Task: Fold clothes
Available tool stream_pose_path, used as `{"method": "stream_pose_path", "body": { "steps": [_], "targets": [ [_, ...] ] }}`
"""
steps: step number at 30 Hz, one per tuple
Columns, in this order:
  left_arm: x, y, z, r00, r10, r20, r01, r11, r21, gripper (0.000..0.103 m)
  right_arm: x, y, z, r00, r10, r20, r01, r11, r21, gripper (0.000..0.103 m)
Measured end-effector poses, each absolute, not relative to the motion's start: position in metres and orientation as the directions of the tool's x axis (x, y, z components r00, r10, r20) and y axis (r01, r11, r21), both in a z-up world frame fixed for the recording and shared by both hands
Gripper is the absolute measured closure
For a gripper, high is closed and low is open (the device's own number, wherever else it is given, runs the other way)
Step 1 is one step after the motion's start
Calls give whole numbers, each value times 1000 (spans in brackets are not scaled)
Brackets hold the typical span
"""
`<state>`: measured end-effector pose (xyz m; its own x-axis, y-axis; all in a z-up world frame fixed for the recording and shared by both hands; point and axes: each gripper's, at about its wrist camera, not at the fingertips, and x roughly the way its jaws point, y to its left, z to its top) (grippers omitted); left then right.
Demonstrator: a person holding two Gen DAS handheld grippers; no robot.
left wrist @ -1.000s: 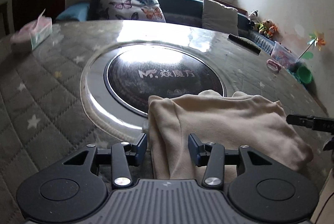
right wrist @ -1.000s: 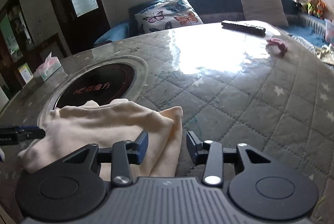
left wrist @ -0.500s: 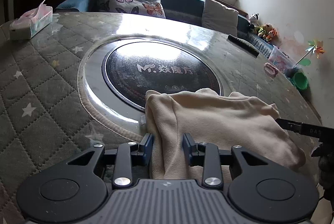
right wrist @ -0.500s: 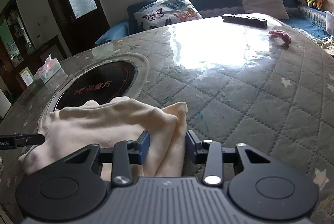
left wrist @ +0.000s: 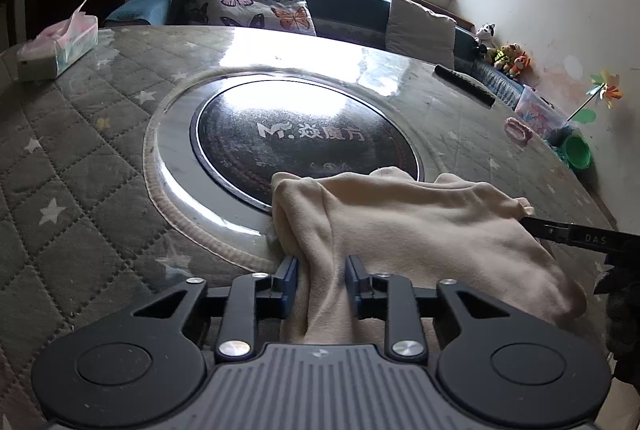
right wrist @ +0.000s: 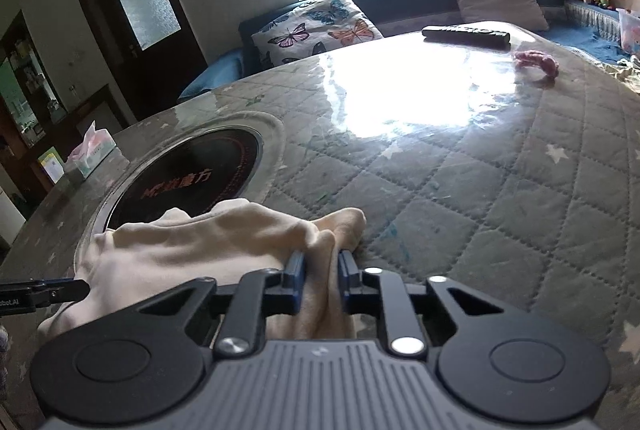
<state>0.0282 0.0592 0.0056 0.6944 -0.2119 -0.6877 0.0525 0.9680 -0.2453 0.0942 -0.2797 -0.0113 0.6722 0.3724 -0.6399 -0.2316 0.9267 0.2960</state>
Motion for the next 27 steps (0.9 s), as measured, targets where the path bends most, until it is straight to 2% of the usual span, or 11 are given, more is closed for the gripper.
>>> {"method": "stream_pose_path", "body": {
  "steps": [8,19,27],
  "targets": [
    [26,55,10,701,-221,-678,73,968,-239,86,89,-281,-7,697,361,-619,-223,930,292,93],
    [30,43,10,691,-255,-676,122,963,-238,86,91,-292,-2,727,305,-615,-175,949,263,93],
    [28,44,8,689,-241,-684,119,968,-221,75,95,-291,-10,710,298,-638,-185,953,240,91]
  ]
}}
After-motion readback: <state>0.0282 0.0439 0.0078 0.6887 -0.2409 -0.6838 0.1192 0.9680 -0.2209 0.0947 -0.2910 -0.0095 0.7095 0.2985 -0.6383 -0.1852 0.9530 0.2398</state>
